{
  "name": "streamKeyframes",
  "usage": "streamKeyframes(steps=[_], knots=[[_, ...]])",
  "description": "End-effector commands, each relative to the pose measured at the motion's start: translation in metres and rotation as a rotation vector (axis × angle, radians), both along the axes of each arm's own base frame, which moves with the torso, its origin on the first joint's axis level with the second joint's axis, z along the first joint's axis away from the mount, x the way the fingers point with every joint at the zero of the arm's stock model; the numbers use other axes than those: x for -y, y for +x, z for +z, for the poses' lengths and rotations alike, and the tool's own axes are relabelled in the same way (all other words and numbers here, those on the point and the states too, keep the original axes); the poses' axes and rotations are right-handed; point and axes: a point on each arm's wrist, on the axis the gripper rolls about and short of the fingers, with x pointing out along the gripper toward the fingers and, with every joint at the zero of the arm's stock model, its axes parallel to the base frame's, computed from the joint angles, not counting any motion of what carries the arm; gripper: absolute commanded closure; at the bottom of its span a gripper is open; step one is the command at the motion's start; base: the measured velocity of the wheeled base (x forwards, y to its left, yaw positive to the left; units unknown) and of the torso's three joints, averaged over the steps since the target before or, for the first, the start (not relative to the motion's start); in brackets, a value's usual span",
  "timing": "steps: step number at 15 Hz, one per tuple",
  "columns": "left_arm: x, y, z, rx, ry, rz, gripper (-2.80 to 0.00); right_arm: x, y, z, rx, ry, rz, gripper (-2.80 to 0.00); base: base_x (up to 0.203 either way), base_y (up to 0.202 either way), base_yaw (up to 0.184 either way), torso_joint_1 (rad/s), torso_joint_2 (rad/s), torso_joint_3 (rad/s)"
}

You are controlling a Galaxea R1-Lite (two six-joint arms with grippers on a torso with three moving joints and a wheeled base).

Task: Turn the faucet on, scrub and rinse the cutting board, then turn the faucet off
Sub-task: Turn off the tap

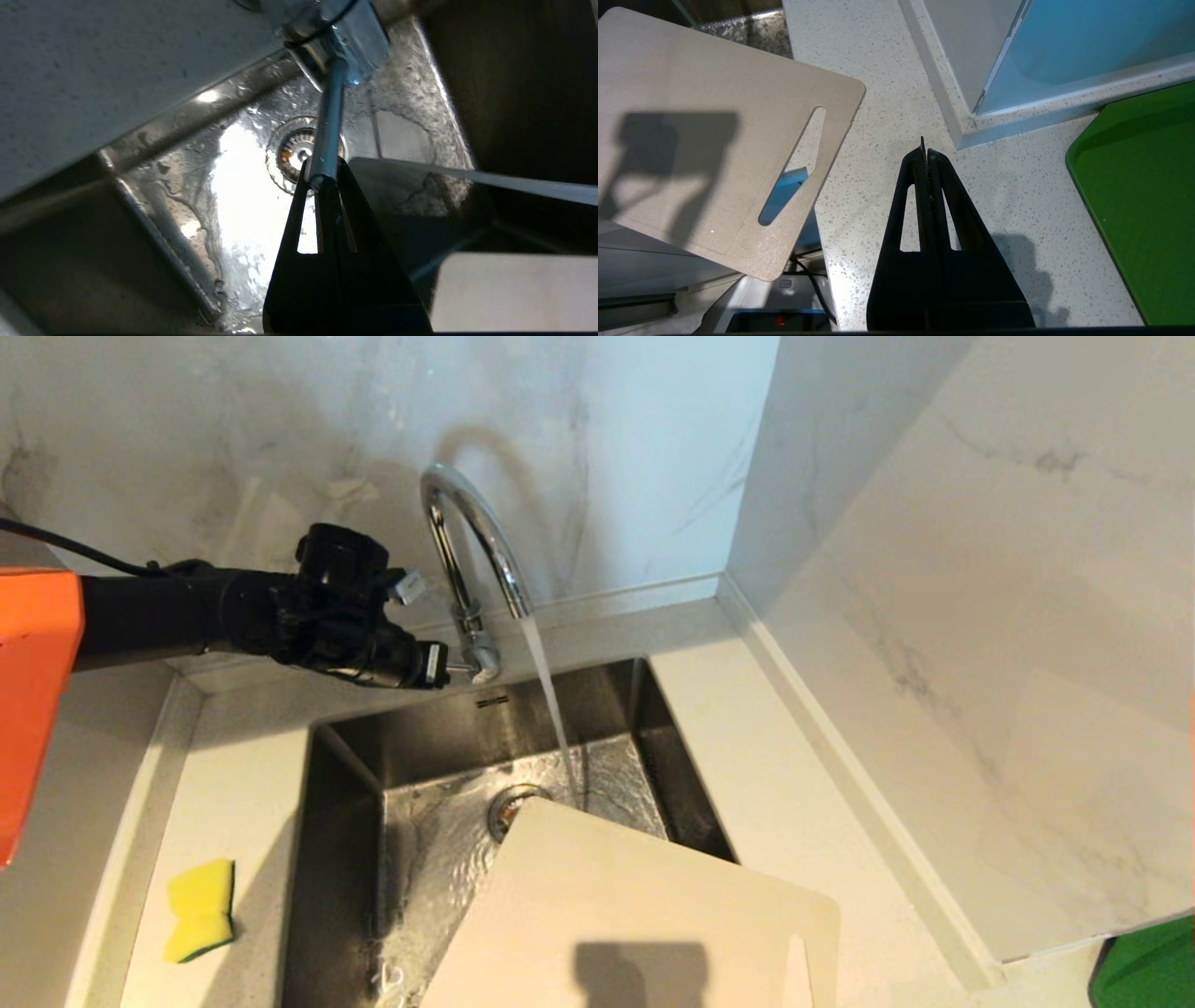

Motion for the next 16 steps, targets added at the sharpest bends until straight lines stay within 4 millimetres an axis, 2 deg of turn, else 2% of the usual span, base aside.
streamKeyframes(steps=[1, 7, 12, 16], knots=[[0.001, 0.007, -0.004, 0.037, 0.004, 0.020, 0.00, 0.000, 0.000, 0.000, 0.000, 0.000, 0.001, 0.00, 0.000, 0.000, 0.000, 0.000, 0.00, 0.000], [0.002, 0.011, -0.002, 0.083, -0.007, 0.026, 0.00, 0.000, 0.000, 0.000, -0.001, 0.000, 0.000, 0.00, 0.000, 0.000, 0.000, 0.000, 0.00, 0.000], [0.002, 0.015, 0.007, 0.191, 0.007, 0.086, 0.00, 0.000, 0.000, 0.000, 0.000, 0.000, 0.001, 0.00, 0.000, 0.000, 0.000, 0.000, 0.00, 0.000], [0.001, 0.016, 0.008, 0.195, 0.015, 0.104, 0.00, 0.000, 0.000, 0.000, 0.000, 0.000, 0.001, 0.00, 0.000, 0.000, 0.000, 0.000, 0.00, 0.000]])
